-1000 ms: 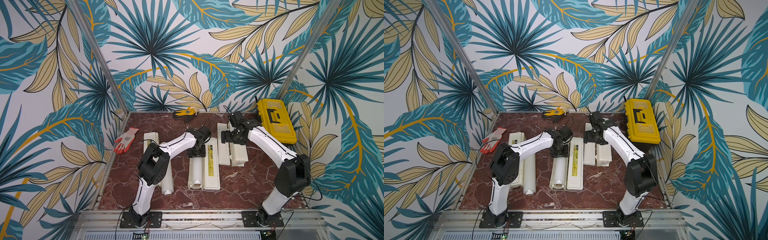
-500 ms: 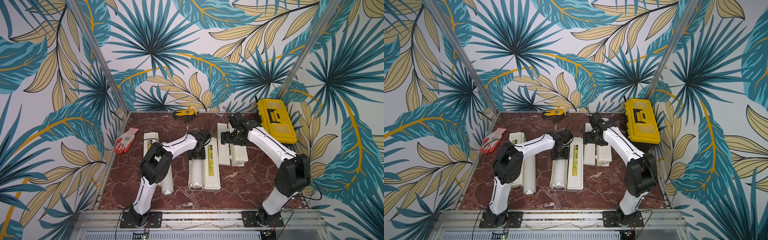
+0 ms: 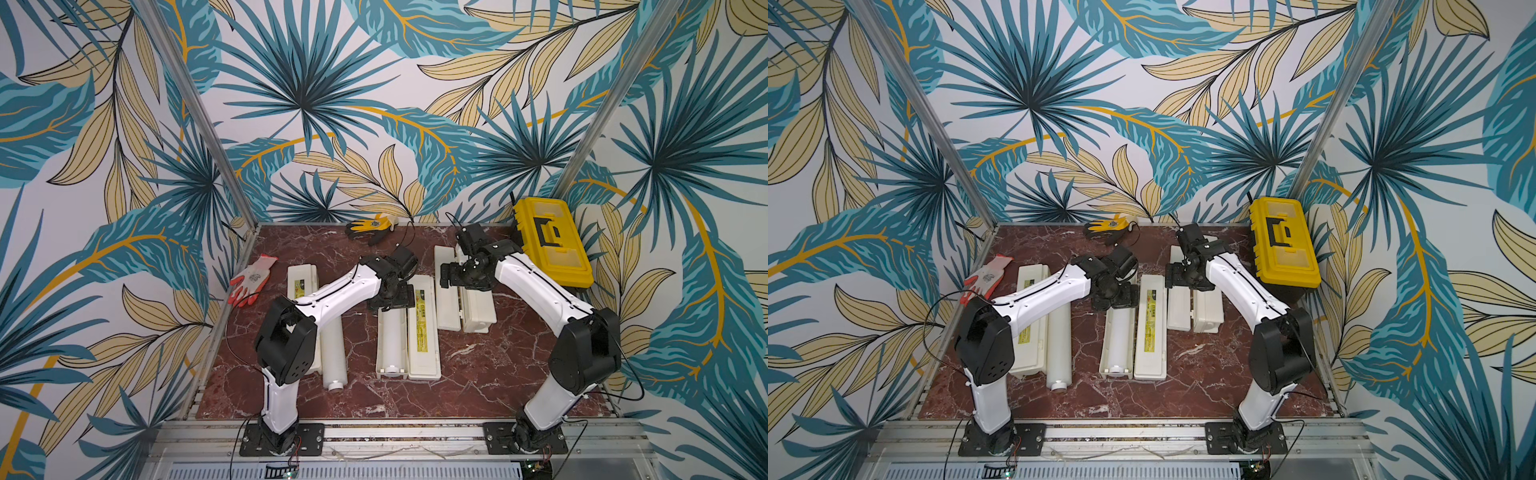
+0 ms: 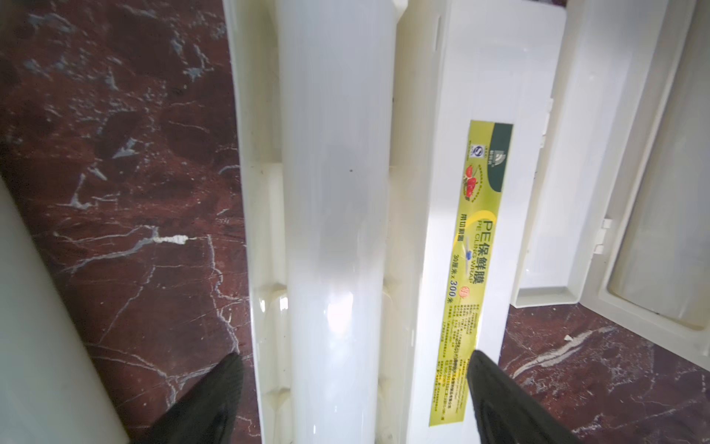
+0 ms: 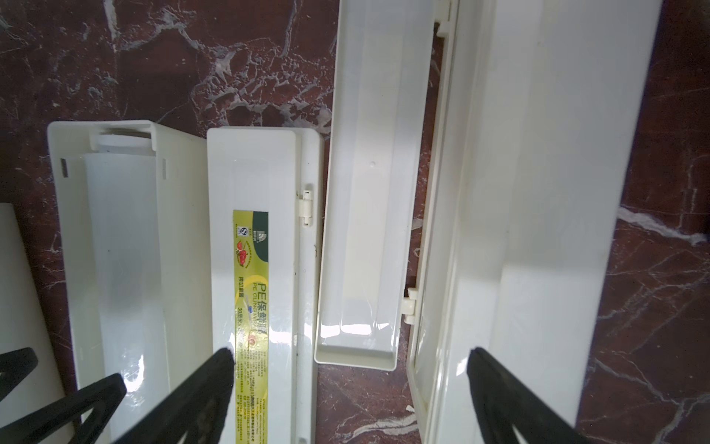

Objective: Put plastic wrap rolls into dispensers
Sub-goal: Place the plastic wrap into the plastic wrap cutting box, then pick up the lid from the center of the board.

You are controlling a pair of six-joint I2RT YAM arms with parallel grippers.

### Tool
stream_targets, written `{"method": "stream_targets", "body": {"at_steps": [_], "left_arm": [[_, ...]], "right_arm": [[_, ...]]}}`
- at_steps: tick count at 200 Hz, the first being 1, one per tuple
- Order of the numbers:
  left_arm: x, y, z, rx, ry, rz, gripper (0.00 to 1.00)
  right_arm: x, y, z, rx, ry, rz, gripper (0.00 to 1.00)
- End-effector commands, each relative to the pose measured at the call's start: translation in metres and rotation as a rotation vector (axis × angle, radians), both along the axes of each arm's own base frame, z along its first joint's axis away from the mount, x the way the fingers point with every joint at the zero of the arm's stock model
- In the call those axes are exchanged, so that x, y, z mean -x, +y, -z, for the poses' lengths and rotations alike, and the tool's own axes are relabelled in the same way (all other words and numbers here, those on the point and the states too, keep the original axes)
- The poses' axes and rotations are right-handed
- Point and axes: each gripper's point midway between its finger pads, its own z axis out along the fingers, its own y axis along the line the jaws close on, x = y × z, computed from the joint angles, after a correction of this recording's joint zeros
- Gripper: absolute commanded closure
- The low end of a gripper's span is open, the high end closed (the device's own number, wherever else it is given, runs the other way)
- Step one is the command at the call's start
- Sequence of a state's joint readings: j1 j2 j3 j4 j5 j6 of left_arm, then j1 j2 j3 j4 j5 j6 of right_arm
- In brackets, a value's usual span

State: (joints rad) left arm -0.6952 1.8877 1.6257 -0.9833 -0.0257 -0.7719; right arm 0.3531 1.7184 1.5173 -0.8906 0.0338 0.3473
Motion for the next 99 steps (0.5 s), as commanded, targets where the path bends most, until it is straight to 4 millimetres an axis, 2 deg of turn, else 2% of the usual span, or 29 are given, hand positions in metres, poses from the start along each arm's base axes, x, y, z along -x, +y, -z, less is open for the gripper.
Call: {"method": "stream_targets", "body": {"at_steps": [1,40,60,99], "left_arm": [[-0.011,0.026,-0.012,-0.012,-0.038,-0.011,0.07],[-0.035,0.067,-0.019,-0.005,-0.052,-0.009,0.04],[-0.044,0.085,-0.022,0.018,-0.066,-0.003,0.04],[-0.044,0.108,-0.005,0.091,-0.046,-0.025,0.04]], "right_arm": [[0.006,0.016,0.004,0.021,0.030,-0.013,0.05],[0.011,0.047,0.021,0.058,0.045,0.003,0.05],[0.007,0.061,0.037,0.079,0.058,0.023,0.05],[-0.002,0.071,0.070,0.175,0.091,0.071,0.04]]}}
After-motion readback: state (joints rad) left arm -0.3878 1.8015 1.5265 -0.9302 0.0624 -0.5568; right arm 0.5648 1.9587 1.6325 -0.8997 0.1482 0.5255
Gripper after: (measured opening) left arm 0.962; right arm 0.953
